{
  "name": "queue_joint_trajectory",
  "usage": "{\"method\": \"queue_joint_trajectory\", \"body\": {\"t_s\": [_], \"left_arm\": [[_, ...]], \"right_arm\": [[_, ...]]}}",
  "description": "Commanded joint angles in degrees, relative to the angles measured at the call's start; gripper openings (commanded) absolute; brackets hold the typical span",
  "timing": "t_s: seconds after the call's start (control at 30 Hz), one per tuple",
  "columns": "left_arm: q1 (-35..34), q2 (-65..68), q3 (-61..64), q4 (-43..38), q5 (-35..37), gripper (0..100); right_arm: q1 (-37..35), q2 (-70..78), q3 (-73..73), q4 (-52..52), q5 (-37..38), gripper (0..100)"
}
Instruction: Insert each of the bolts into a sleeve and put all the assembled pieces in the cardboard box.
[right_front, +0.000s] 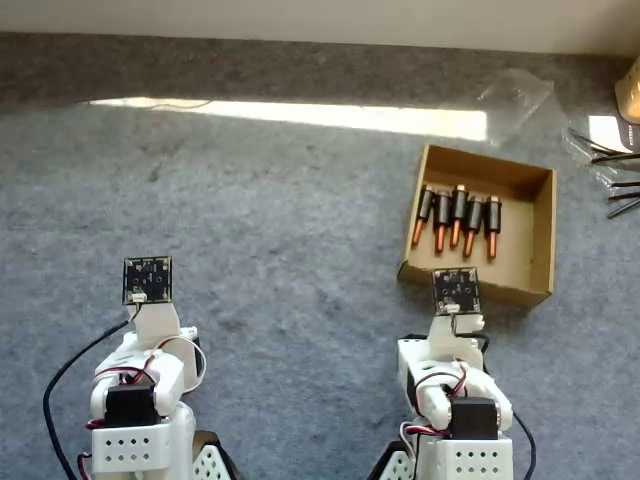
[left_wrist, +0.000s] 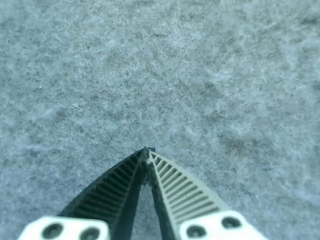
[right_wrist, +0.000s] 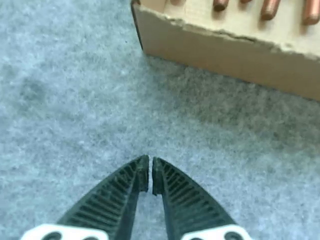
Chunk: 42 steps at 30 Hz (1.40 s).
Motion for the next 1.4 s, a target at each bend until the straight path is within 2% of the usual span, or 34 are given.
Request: {"method": "queue_joint_trajectory", "body": {"t_s": [0.0, 0.17, 1.37], "left_arm": [[-0.3, 0.0, 1.2, 0.5, -0.1, 1], [-0.3, -0.3, 1.2, 1.8, -0.1, 1], [-0.7, -0.4, 1.2, 1.9, -0.1, 1]], "right_arm": [[0.7, -0.5, 5.6, 0.2, -1.0, 0.5], [0.7, -0.5, 5.6, 0.3, -7.6, 0.5], [0.7, -0.5, 5.6, 0.3, -6.6, 0.5]]}}
